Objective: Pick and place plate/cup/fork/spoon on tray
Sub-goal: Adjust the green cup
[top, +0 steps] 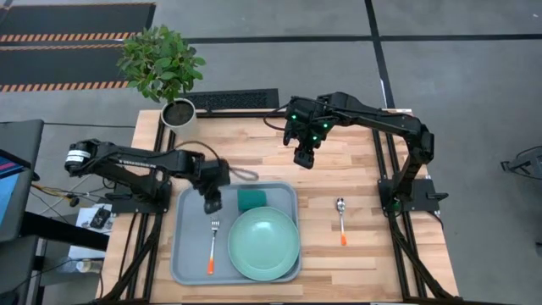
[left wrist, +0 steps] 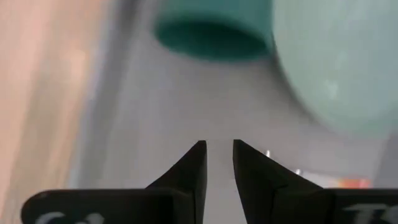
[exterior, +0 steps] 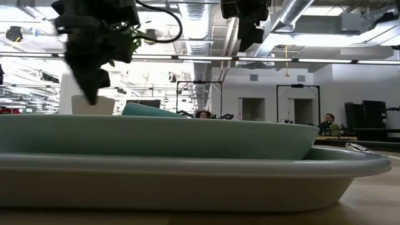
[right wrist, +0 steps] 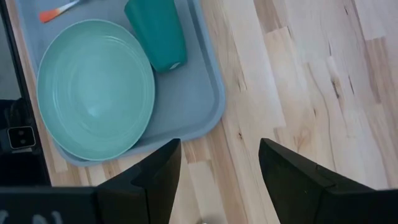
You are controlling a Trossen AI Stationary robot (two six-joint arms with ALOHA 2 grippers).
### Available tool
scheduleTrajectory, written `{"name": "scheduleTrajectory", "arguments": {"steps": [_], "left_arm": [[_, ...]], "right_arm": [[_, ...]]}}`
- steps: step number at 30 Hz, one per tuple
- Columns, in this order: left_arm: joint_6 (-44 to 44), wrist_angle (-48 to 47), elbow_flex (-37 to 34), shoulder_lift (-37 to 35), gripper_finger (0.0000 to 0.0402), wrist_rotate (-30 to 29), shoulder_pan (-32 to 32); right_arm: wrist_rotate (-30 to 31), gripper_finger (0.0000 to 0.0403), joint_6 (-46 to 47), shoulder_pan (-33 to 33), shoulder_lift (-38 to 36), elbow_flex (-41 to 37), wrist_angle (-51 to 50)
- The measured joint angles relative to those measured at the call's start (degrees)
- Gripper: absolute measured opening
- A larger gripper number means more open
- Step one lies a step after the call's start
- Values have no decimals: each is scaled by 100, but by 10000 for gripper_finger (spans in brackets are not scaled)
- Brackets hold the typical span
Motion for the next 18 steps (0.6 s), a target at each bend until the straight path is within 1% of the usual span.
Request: {"name": "scheduleTrajectory", "arguments": {"steps": [4, 8, 13, 15, 18], "left_arm": [[-557, 846, 4, -395, 62, -161, 371], [-1160, 1554, 13, -630, 62, -726, 442], [-1989, 1615, -80, -569, 63, -1468, 181], [-2490, 1771, -284, -562, 68, -1562, 44], [-3343, 2364, -670, -549, 84, -1595, -195]], "right_arm": [[0, 240, 2, 0, 0, 0, -71], [1, 240, 2, 0, -1, 0, -306], [20, 240, -4, -55, -68, 0, -627], [26, 240, -9, -114, -158, 1, -705], [33, 240, -80, -220, -292, 4, -726]]}}
